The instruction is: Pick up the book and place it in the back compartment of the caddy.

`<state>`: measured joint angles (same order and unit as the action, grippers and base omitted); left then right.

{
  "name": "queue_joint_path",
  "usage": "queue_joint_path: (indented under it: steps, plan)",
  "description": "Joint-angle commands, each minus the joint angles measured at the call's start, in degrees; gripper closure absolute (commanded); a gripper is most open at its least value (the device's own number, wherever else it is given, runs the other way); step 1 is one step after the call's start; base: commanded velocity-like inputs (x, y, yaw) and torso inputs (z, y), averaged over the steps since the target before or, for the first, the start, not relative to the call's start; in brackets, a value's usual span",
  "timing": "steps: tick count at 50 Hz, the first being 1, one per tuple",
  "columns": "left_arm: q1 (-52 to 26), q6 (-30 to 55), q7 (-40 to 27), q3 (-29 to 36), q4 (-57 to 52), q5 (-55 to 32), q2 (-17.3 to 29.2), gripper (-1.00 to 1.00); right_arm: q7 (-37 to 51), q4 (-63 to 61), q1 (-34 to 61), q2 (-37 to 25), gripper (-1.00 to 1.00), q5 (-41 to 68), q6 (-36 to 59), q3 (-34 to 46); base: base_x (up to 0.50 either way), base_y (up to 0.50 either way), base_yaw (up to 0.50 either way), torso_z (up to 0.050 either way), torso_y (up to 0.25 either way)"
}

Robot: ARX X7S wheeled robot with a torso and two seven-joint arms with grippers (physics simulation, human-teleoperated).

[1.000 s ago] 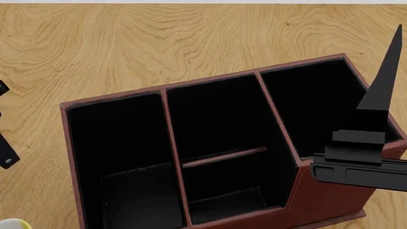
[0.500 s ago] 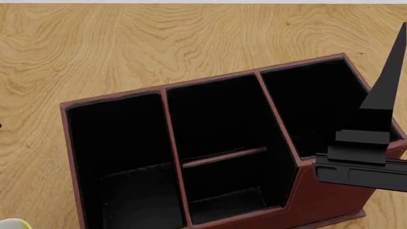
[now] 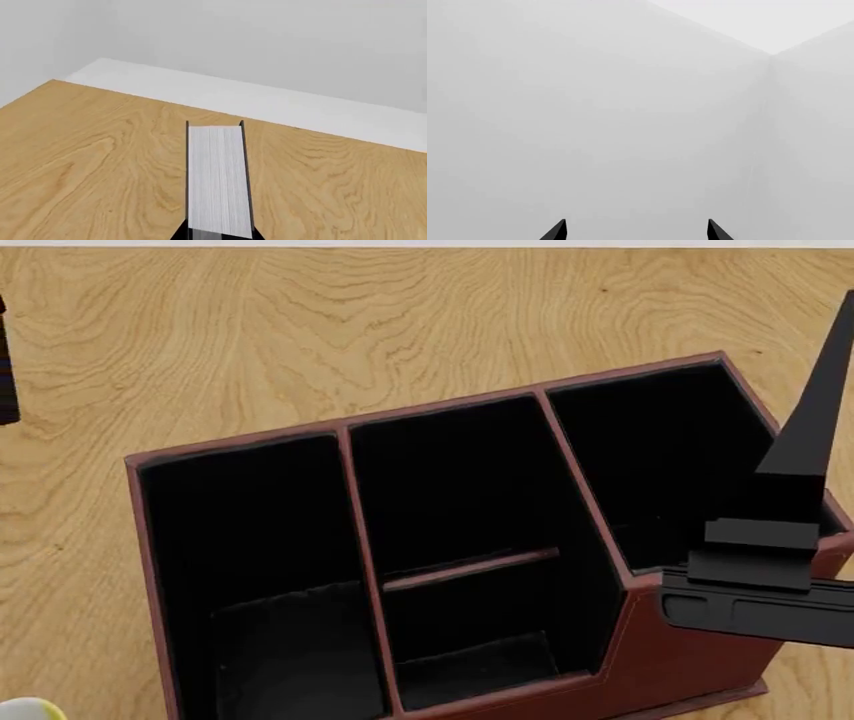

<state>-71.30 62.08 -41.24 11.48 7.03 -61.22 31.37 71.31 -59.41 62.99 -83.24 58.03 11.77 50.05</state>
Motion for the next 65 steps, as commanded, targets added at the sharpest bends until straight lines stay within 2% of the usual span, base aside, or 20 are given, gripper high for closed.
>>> queue_joint_path:
  steps: [1,6,11,43,65]
  plan:
    - [-5.56,3.51,3.08,1.72,-2.08,-1.53,1.45,1.00,0.06,-0.04,0.04,0.03,-1.00,-0.32,-0.24,0.54,0.00,0.00,0.00,0.000,0.000]
    - [-8.43,5.45,8.08,5.00,-3.40,-1.79,2.52,1.00,0.07,-0.18,0.61,-0.17,-1.00,0.08,-0.11,0.60,0.00,0.00,0.00,0.000,0.002]
    - [-9.54,6.47,7.90,4.48,-3.23,-3.03,2.35,1.00,0.14,-0.18,0.88,-0.07,-1.00,0.00,-0.07,0.99,0.00,0.00,0.00,0.000,0.002]
    - [-19.76,11.37,22.81,11.63,-6.00,-6.35,3.49,1.00,0.43,-0.40,3.26,-0.51,-1.00,0.18,-0.49,3.45,0.00,0.00,0.00,0.000,0.002]
    - [-26.13,17.26,30.39,15.60,-8.46,-12.72,0.91,1.00,0.49,-0.34,3.91,-2.30,-1.00,-0.63,-2.74,5.58,0.00,0.00,0.00,0.000,0.001]
